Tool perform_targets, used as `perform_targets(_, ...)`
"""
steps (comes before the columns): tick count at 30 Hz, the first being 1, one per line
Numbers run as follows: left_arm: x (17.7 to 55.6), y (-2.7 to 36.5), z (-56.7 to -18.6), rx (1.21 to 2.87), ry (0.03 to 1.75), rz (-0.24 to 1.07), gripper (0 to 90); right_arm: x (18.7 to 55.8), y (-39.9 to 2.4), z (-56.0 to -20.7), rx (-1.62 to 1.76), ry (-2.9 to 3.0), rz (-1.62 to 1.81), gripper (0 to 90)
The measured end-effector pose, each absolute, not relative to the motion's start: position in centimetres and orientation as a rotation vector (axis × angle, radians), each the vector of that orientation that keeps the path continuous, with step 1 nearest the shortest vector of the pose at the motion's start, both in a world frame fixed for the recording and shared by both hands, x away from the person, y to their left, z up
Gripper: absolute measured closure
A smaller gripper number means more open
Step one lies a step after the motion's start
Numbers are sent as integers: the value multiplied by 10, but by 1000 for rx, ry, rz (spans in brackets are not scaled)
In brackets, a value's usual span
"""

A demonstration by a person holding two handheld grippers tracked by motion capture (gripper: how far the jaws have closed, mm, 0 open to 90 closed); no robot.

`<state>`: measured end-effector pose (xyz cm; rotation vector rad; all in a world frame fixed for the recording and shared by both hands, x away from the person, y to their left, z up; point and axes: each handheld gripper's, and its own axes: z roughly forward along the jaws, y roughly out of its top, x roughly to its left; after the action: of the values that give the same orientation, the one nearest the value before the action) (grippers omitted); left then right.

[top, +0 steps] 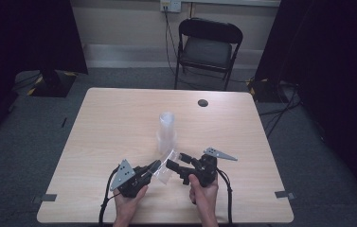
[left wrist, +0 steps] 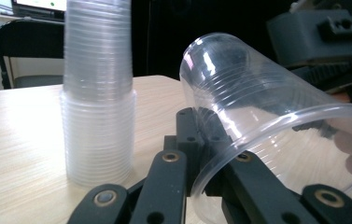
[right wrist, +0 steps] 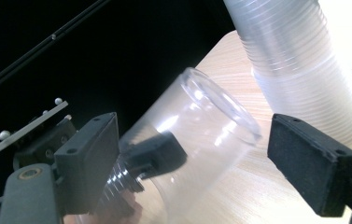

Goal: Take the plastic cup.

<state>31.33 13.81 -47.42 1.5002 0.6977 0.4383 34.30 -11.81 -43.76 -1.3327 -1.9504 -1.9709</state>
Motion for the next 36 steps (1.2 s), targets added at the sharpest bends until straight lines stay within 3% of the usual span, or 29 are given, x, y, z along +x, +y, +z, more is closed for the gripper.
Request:
perform_targets(6, 314, 144, -470, 1493, 711, 399, 883, 340, -126, -439, -1330, -1972, -1984, 157)
perform_targets(17, 316, 147, -455, 1622, 722, 397, 876, 335, -138, -441, -1317, -2063, -1979, 165)
perform_targets(36, 326, 147, -451, 1747, 765, 221, 873, 322, -134, -441, -1184, -2520, -1915, 153)
